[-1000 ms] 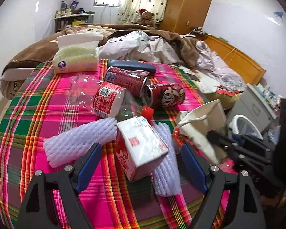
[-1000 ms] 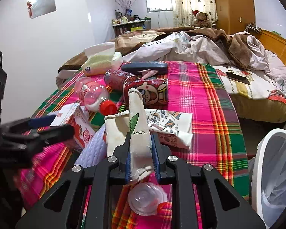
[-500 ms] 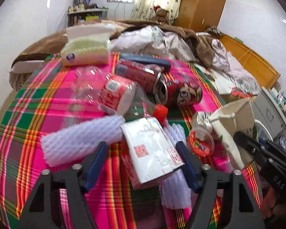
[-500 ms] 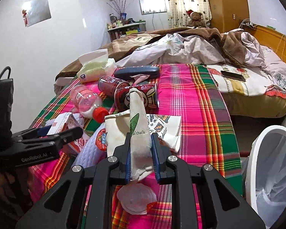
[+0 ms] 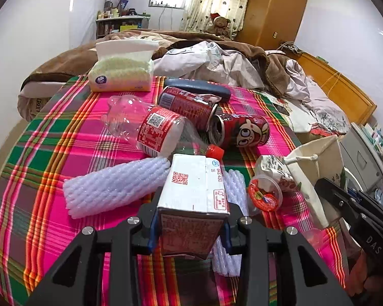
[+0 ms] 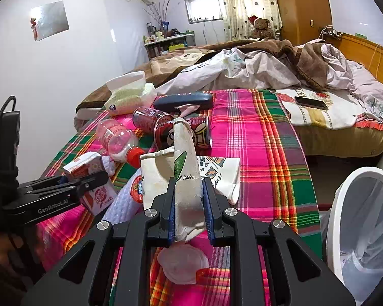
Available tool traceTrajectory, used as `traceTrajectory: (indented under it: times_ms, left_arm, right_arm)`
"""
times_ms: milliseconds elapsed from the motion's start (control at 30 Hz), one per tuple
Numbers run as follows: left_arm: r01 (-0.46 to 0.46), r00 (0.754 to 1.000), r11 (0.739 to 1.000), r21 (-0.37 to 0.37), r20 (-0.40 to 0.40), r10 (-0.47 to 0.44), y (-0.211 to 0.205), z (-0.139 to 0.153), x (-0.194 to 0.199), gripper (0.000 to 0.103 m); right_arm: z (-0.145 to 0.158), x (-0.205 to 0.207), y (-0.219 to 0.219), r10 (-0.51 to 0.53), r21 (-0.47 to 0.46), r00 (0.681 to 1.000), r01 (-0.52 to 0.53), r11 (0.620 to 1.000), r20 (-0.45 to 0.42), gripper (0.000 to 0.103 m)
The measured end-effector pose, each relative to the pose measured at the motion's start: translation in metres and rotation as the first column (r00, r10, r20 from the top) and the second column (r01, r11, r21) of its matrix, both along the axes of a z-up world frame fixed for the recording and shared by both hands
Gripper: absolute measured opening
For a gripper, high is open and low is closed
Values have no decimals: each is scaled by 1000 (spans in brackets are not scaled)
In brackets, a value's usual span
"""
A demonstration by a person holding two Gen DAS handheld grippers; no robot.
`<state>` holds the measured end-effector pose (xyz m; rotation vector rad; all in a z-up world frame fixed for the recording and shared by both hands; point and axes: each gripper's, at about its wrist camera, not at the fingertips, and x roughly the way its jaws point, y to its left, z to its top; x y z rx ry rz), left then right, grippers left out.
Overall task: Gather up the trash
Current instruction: 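Grasp the cloth bag with the right gripper while the left grasps a white carton, then carry both items over the wastebasket and open both grippers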
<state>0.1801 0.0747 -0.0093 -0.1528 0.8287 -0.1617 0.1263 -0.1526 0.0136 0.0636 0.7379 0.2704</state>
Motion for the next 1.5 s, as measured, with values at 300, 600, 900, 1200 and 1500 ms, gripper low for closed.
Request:
traceTrajectory:
  times_ms: [300, 600, 900, 1200, 1500]
  left_arm:
    - [15, 997, 1000, -2, 71, -15, -5, 26, -13, 39]
    - [75, 987, 997, 8, 145, -75, -32, 56, -24, 39]
    - [163, 969, 986, 18, 184, -164, -77, 72, -28, 39]
    - [292, 930, 955, 56, 216, -297, -153, 80, -34, 39]
    - [426, 883, 903, 53, 192, -428, -232, 75, -40, 39]
  right_arm:
    - [12, -9, -5, -5, 11, 999, 4, 1000, 38, 19]
    - [32, -19, -25, -49, 30, 994, 46, 998, 99, 19]
    - [45, -30, -61, -127, 34, 982, 124, 992, 140, 19]
    - [51, -45, -110, -237, 21, 958, 236, 971, 161, 19]
    - [42, -53, -161, -352, -6, 926, 356, 935, 138, 19]
